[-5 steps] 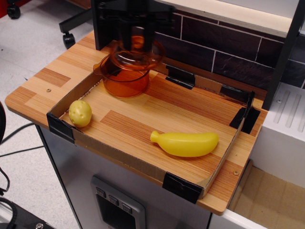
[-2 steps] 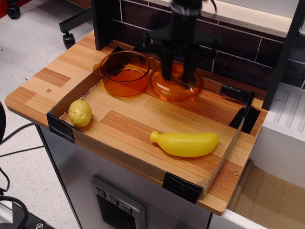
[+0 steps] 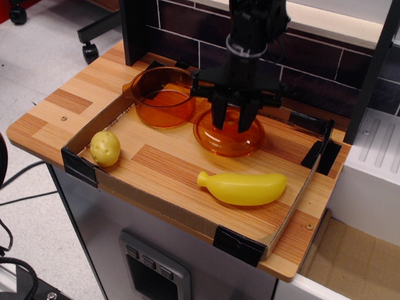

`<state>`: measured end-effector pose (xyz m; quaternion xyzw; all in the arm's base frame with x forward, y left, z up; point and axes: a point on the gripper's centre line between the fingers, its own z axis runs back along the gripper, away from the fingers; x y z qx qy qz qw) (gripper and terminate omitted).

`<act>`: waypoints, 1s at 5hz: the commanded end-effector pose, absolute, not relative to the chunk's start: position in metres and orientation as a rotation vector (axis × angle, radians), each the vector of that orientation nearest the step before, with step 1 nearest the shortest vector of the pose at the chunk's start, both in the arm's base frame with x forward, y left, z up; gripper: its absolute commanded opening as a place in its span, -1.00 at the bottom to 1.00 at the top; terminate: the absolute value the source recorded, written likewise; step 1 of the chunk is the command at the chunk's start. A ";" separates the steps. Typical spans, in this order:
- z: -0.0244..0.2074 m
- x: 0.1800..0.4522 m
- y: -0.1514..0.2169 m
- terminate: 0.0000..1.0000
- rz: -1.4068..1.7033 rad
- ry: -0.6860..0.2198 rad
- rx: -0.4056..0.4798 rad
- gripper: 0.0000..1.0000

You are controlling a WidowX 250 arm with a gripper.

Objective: Take lid off pot

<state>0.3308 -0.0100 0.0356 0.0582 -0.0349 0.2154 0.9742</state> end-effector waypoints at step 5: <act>0.144 0.315 0.034 -1.00 0.501 -0.081 0.041 1.00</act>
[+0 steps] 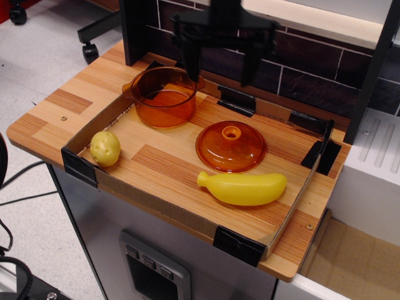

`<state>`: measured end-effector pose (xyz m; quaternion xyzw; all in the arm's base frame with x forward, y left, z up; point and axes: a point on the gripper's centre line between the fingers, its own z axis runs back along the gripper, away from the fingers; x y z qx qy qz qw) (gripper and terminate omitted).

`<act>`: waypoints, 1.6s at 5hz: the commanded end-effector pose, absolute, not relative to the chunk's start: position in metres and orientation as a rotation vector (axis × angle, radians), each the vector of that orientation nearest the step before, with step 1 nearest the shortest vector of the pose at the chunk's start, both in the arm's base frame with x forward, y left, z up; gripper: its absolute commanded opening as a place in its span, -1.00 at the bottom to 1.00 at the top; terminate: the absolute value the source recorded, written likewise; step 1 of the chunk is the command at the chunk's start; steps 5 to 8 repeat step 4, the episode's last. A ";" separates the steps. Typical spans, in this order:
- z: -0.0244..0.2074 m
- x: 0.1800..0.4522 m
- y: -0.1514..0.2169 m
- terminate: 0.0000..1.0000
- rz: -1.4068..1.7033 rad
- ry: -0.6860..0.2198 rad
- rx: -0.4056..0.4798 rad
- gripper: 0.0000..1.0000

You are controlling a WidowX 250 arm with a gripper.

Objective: Take lid off pot

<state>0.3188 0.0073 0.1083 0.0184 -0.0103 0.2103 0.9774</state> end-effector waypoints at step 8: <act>0.144 0.315 0.034 1.00 0.501 -0.081 0.041 1.00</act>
